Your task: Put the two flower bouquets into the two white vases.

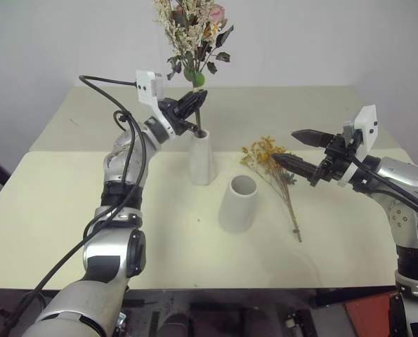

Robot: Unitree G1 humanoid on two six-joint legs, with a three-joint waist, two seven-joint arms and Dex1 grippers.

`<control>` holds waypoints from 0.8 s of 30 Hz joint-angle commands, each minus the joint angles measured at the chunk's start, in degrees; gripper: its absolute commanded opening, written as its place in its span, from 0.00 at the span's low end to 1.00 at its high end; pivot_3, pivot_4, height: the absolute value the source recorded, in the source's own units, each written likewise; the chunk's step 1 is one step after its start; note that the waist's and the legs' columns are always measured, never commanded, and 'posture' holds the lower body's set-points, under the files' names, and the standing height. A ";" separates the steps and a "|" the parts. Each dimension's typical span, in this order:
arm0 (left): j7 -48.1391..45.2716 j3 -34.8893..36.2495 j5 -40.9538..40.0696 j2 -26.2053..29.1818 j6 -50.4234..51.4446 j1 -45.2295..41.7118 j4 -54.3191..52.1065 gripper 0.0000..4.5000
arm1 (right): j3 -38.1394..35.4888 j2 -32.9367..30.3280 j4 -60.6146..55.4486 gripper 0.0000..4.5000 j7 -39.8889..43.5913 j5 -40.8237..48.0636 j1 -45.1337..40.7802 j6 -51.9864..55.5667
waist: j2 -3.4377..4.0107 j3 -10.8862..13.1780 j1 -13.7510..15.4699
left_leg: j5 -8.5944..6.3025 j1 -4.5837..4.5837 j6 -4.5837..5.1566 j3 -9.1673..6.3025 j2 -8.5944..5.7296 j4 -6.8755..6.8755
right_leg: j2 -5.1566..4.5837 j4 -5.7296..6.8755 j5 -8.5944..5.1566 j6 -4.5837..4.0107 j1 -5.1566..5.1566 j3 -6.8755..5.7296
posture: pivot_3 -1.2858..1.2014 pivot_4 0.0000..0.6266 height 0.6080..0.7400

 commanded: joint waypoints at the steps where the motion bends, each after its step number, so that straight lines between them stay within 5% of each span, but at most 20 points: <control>1: 0.04 -0.47 1.13 -0.30 -2.69 -0.56 -0.37 0.03 | -1.32 -0.09 -2.45 1.00 -0.08 1.18 -0.40 -0.66 | 0.00 0.00 0.02 | 0.00 0.00 0.00 0.00 0.00 0.00 | 0.00 0.00 0.00 0.00 0.00 0.00 | 0.52 0.24 1.00; 22: 0.52 -1.13 3.76 -2.31 -6.62 0.70 1.64 0.03 | -1.98 -0.22 -4.68 1.00 -1.32 2.18 0.99 0.02 | 0.00 0.00 -0.01 | -0.01 0.00 0.01 0.00 0.00 0.01 | 0.00 0.01 0.00 0.00 0.00 0.00 | 0.52 0.24 1.00; 24: 0.42 -1.33 3.81 -2.29 -6.41 1.15 1.07 0.19 | -1.90 -0.27 -4.54 1.00 -1.35 2.21 0.98 -0.09 | 0.00 0.00 0.01 | -0.01 0.00 0.01 0.00 0.00 0.01 | 0.00 0.02 0.00 0.00 0.00 0.00 | 0.52 0.24 1.00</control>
